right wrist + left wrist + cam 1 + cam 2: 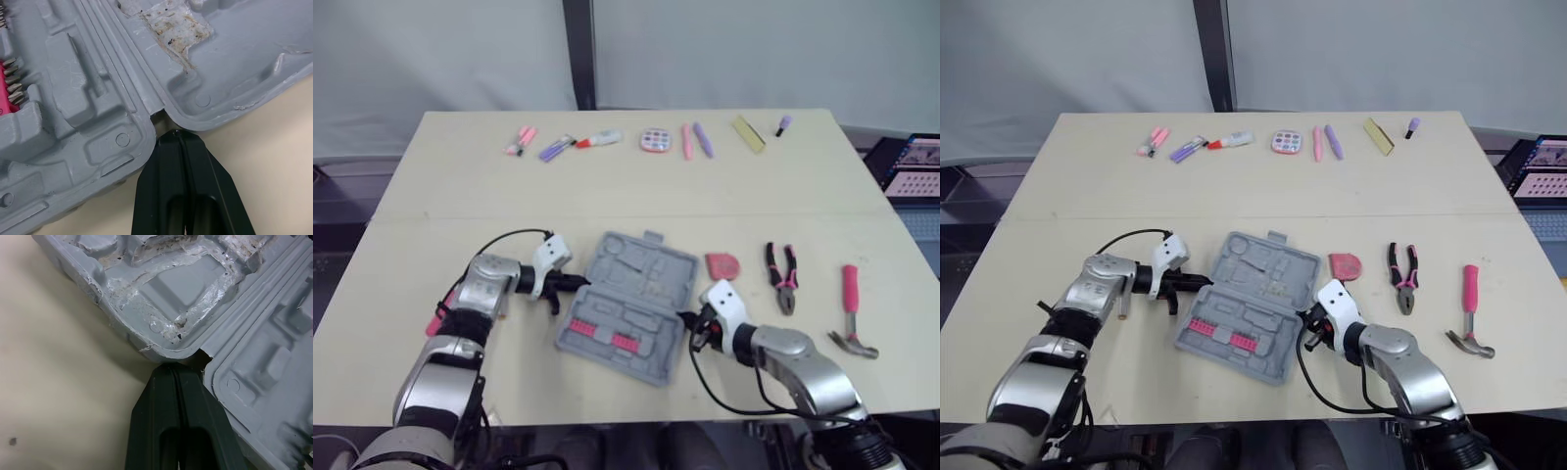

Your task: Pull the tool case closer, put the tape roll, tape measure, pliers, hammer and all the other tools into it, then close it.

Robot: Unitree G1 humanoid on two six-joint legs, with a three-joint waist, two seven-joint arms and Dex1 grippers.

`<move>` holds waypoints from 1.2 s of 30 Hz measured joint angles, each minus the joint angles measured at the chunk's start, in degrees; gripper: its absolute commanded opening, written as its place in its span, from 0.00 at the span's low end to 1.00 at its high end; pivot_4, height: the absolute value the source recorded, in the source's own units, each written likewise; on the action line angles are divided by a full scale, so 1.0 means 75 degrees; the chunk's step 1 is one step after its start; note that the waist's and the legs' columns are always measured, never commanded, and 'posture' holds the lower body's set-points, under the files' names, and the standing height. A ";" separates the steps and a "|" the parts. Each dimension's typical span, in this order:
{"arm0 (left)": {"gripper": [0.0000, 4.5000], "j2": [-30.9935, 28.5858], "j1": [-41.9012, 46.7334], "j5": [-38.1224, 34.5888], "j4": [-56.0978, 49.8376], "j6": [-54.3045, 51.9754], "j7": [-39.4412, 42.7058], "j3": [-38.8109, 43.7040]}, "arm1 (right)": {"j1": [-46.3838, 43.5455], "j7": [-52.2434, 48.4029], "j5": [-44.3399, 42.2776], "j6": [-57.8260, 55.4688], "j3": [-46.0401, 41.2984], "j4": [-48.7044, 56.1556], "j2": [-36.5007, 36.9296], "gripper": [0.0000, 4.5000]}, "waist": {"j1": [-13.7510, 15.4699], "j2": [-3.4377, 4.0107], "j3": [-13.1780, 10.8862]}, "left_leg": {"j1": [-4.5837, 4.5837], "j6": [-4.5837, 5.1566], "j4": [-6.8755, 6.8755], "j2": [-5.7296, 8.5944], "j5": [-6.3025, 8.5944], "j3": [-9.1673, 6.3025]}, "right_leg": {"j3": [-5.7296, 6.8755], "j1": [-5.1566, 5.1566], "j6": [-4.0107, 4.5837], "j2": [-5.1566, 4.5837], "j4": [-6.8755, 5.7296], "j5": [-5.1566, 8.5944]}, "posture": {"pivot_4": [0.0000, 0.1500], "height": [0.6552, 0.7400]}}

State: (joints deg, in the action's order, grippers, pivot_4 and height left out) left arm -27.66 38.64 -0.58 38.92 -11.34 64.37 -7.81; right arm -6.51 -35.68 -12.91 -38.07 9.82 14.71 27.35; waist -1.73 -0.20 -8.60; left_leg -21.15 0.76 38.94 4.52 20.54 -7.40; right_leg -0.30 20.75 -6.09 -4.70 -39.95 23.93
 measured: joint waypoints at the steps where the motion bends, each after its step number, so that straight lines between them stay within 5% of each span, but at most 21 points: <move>1: 0.00 -0.0033 -0.0121 -0.0047 -0.0210 -0.0145 0.0047 0.0000 | 0.0020 -0.0045 -0.0001 -0.0001 0.0000 0.0021 0.0036 0.01 | 0.0001 0.0000 0.0000 | 0.0000 0.0000 0.0000 0.0000 0.0000 -0.0002 | 0.0000 0.0000 0.0000 0.0000 0.0000 0.0000 | 1.00 1.00; 19: 0.00 -0.0676 -0.2423 -0.0769 -0.3896 -0.2475 0.0027 0.0123 | 0.0154 -0.0800 -0.0082 -0.0006 0.0094 0.0315 0.0580 0.01 | 0.0012 0.0002 0.0001 | 0.0000 -0.0001 0.0000 -0.0001 0.0001 -0.0012 | -0.0008 -0.0013 0.0000 0.0001 0.0027 0.0000 | 1.00 1.00; 36: 0.00 -0.0895 -0.3478 -0.1219 -0.5447 -0.3429 -0.0446 0.0289 | 0.0464 -0.1229 -0.0227 -0.0195 0.0154 0.0849 0.1008 0.01 | 0.0026 0.0002 0.0001 | -0.0001 -0.0001 -0.0002 -0.0002 0.0001 -0.0012 | -0.0007 -0.0028 0.0000 0.0002 0.0058 0.0000 | 1.00 1.00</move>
State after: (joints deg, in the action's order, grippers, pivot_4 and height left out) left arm -34.38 12.55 -9.73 -1.93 -37.06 61.02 -5.64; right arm -3.03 -44.89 -14.61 -39.54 10.97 21.07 34.91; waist -1.53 -0.18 -8.60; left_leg -21.16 0.75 38.93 4.50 20.55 -7.49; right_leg -0.35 20.54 -6.09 -4.68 -39.51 23.93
